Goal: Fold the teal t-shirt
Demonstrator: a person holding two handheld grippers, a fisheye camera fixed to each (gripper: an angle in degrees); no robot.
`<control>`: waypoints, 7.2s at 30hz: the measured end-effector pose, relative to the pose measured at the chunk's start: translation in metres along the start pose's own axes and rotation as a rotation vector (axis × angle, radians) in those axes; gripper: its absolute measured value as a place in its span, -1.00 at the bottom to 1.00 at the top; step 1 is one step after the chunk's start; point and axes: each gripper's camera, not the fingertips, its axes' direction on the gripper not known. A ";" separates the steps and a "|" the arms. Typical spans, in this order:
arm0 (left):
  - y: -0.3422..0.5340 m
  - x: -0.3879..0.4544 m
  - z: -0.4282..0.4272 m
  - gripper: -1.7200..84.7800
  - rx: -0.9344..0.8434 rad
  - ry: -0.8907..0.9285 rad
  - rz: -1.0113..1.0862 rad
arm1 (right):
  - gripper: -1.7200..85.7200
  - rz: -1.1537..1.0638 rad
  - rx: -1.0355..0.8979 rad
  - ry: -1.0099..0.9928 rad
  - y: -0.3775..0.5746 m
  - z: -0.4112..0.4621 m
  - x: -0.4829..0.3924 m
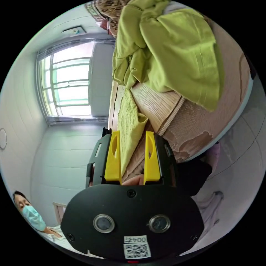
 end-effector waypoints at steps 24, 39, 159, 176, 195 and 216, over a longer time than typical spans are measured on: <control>-0.069 0.274 0.042 -0.96 -0.150 0.039 0.582 | -0.87 -0.576 0.049 0.628 0.038 0.063 -0.159; -0.021 0.370 0.106 -0.96 -0.362 -0.006 0.796 | -0.87 -0.914 -0.362 0.880 0.086 0.217 -0.195; 0.047 0.096 0.037 -0.96 -0.027 -0.246 0.564 | -0.87 -0.218 0.001 0.412 0.137 0.114 -0.137; 0.009 0.187 0.021 -0.96 -0.080 -0.239 0.621 | -0.78 0.269 0.158 -0.256 0.111 -0.072 0.039; -0.037 0.236 -0.041 -0.96 -0.092 -0.241 0.631 | -0.77 0.254 0.153 -0.190 0.104 -0.110 0.038; -0.070 0.294 -0.120 -0.96 -0.090 -0.216 0.623 | -0.93 0.221 0.137 -0.085 0.072 -0.068 0.050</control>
